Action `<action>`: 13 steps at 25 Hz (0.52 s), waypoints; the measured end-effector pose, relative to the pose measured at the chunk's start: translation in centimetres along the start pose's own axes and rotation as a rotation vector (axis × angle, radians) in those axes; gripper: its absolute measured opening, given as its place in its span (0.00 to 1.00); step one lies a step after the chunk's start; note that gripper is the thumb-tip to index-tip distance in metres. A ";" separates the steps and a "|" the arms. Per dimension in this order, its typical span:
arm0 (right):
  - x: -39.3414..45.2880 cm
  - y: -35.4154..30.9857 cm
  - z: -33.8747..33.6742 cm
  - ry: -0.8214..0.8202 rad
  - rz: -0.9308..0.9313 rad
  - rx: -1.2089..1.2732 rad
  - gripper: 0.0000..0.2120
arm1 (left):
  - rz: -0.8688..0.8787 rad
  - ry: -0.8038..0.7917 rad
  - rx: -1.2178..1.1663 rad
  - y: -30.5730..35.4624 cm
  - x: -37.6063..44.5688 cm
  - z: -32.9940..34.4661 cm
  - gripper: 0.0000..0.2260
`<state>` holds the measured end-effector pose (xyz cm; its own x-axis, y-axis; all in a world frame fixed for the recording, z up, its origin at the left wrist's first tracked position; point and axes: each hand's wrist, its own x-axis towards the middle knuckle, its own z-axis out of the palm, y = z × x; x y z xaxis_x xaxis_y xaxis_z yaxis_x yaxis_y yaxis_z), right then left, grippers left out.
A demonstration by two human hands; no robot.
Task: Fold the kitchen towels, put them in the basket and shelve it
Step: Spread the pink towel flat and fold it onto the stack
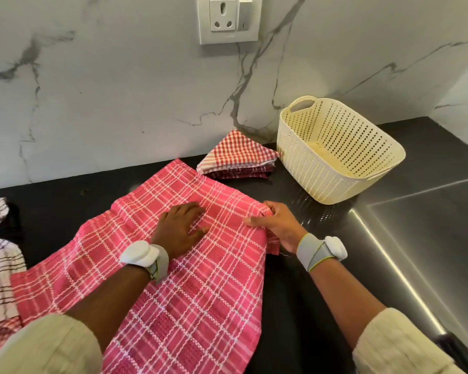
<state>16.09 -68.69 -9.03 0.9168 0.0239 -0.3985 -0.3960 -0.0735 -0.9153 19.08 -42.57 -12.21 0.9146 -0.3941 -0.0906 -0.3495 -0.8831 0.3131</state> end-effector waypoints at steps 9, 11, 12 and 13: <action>1.1 -1.0 4.2 0.338 -0.635 -0.906 0.15 | -0.047 0.211 -0.236 1.9 -0.8 0.6 0.21; 2.9 -1.1 8.7 0.124 -0.604 -0.893 0.20 | -0.187 0.346 -0.277 1.1 -1.6 0.0 0.18; 3.8 -0.6 10.5 0.036 -0.545 -0.961 0.25 | -0.247 0.372 -0.265 0.2 -2.8 -0.3 0.19; 4.7 0.3 11.7 -0.013 -0.486 -1.065 0.30 | -0.281 0.368 -0.249 -0.6 -4.3 -0.5 0.21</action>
<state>19.64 -56.93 -11.83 0.9569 0.2891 -0.0263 0.2446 -0.8518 -0.4634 15.43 -40.20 -11.54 0.9927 0.0043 0.1203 -0.0623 -0.8370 0.5436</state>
